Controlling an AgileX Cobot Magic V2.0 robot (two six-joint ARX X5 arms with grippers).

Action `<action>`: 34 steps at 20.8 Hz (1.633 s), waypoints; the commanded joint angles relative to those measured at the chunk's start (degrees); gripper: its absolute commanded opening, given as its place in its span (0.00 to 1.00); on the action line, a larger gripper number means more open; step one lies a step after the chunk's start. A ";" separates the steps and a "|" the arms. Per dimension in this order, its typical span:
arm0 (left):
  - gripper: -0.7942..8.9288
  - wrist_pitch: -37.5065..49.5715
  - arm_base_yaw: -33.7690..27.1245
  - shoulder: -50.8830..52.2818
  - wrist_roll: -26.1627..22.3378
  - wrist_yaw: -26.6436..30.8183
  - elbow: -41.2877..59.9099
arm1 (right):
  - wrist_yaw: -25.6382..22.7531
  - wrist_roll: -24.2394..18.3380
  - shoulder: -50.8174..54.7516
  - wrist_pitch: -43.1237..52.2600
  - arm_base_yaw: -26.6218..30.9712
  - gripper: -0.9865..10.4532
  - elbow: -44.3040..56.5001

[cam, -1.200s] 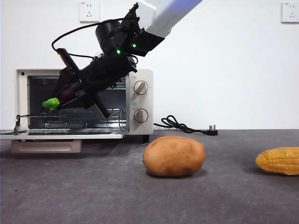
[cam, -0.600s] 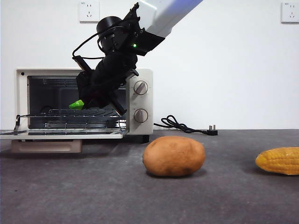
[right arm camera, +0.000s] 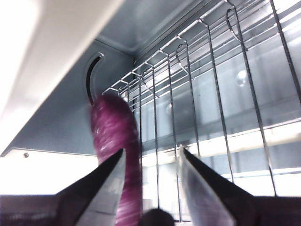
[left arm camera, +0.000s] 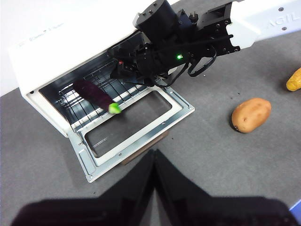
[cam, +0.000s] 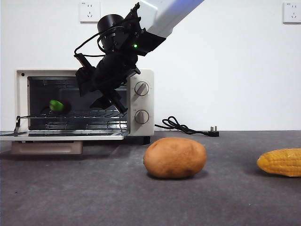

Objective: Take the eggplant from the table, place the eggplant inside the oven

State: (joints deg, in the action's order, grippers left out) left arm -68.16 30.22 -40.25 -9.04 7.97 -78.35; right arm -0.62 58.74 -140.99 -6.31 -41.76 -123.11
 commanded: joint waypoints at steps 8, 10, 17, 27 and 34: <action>0.08 -1.11 0.26 0.20 -0.61 2.64 0.13 | 2.16 -13.05 1.38 -5.99 -0.61 0.26 -7.69; 0.08 -1.11 0.26 0.20 -0.59 2.64 0.13 | 2.12 -20.31 1.40 -15.41 -0.61 0.26 -14.38; 0.08 -0.94 0.24 0.20 -0.55 2.64 0.13 | 0.11 -44.17 1.40 -43.06 -0.55 0.26 -37.29; 0.08 0.46 0.24 0.20 1.49 2.60 0.13 | -0.26 -60.06 1.57 -70.93 -0.44 0.26 -61.86; 0.08 1.64 0.22 0.13 3.48 2.58 0.13 | 9.68 -58.16 8.44 -72.54 0.26 0.25 -61.75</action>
State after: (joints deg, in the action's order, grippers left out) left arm -67.31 30.24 -40.25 -6.85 10.39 -78.35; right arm 7.84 0.60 -134.26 -77.67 -41.23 -180.24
